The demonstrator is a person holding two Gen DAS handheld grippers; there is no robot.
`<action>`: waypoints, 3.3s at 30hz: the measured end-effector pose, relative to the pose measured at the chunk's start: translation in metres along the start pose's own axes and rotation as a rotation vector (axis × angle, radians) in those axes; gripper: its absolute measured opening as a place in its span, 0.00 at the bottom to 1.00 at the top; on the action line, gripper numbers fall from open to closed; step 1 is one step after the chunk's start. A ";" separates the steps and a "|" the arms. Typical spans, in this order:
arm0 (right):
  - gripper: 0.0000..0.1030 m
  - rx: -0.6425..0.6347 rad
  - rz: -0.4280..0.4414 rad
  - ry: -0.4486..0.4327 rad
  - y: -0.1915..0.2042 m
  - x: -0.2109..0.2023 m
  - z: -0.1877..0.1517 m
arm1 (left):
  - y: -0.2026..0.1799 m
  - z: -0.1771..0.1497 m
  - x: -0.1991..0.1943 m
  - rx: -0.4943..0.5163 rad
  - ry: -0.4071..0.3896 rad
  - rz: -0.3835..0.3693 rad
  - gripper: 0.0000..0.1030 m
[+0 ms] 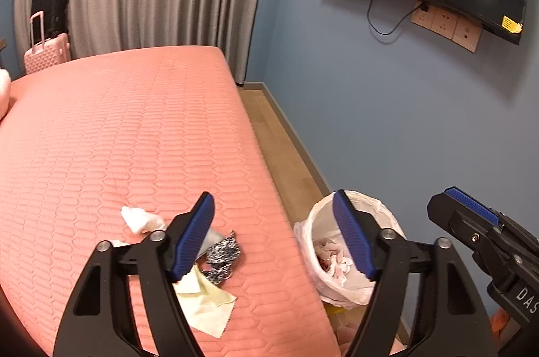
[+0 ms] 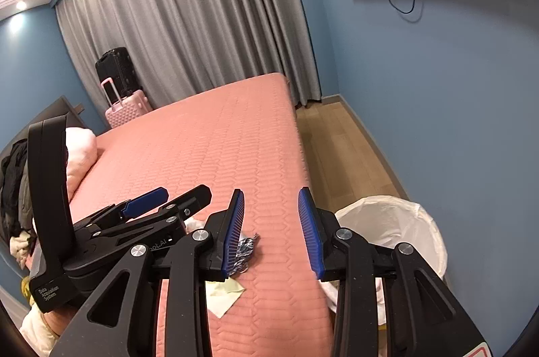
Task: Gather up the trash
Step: 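Move both open tools back over the remaining items on the bed, then grasp the white sock with the left tool while the right grasps yellow-green cloth, then carry sock and cloth to the wastebasket and open both tools to drop them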
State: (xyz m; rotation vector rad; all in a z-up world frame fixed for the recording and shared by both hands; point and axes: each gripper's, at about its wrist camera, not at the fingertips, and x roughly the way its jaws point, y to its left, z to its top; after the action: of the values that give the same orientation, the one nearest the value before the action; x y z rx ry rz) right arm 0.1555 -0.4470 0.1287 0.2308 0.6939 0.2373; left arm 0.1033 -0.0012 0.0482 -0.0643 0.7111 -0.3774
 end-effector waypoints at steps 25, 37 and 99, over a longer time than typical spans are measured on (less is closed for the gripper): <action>0.55 -0.028 0.080 0.342 0.074 0.145 -0.122 | 0.179 -0.094 0.039 -0.248 0.224 0.257 0.86; 0.55 -0.012 0.012 0.478 0.066 0.220 -0.158 | 0.215 -0.105 0.091 -0.331 0.302 0.249 0.86; 0.03 0.045 -0.017 -0.234 -0.041 -0.086 0.059 | -0.057 0.026 -0.052 0.164 -0.110 -0.100 0.35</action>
State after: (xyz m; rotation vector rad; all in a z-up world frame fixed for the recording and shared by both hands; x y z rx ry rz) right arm 0.1353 -0.5189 0.2127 0.2902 0.4691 0.1748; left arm 0.0664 -0.0371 0.1108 0.0351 0.5672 -0.5225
